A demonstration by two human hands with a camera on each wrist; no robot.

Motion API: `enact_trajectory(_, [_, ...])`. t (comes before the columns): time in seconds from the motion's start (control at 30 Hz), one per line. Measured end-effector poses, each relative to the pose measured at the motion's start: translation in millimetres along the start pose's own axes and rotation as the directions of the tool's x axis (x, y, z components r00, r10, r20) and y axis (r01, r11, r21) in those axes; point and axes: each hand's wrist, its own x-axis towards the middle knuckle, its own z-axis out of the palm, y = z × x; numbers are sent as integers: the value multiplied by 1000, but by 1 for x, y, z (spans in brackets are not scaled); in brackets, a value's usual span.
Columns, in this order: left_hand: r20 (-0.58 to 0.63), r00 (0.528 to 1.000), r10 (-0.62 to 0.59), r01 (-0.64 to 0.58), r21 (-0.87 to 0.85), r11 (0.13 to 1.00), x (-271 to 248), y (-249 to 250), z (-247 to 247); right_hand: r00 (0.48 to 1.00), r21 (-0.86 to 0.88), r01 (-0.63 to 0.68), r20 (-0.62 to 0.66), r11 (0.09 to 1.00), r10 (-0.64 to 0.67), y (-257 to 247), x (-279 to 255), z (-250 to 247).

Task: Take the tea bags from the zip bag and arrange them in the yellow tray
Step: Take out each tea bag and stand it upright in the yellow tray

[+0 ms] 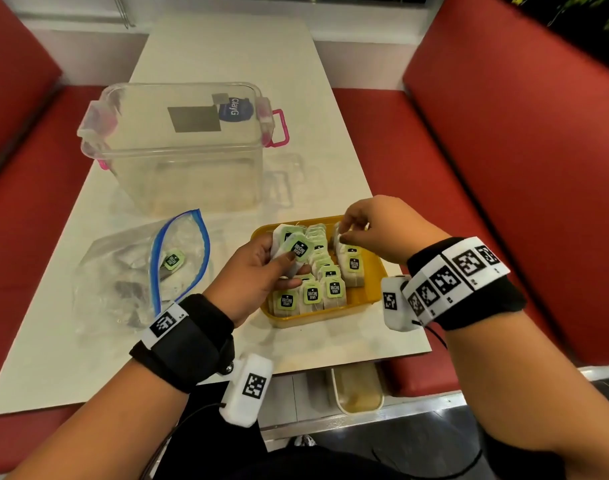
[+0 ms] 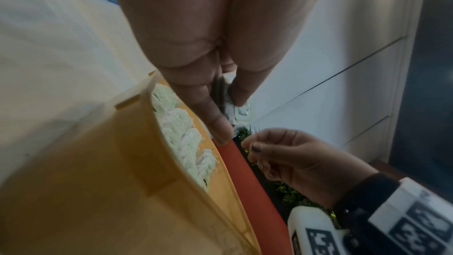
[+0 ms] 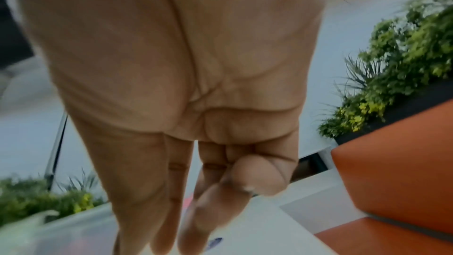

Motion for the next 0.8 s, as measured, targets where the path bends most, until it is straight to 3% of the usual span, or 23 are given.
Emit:
enact_trajectory(0.17, [-39,997,70,-70,11,998,1,4,9,997,233,81,-2,969,-83,-22,-13,1])
enact_trajectory(0.37, [-44,990,134,-130,79,988,2,5,14,996,455,87,-51,886,-72,-20,-22,3])
enact_trajectory(0.57, [18,983,181,-180,235,955,4,5,19,990,499,113,-135,859,-52,-15,-26,5])
enact_trajectory(0.8, [31,963,267,-266,253,930,-3,8,17,990,607,90,-138,789,-6,-1,-29,7])
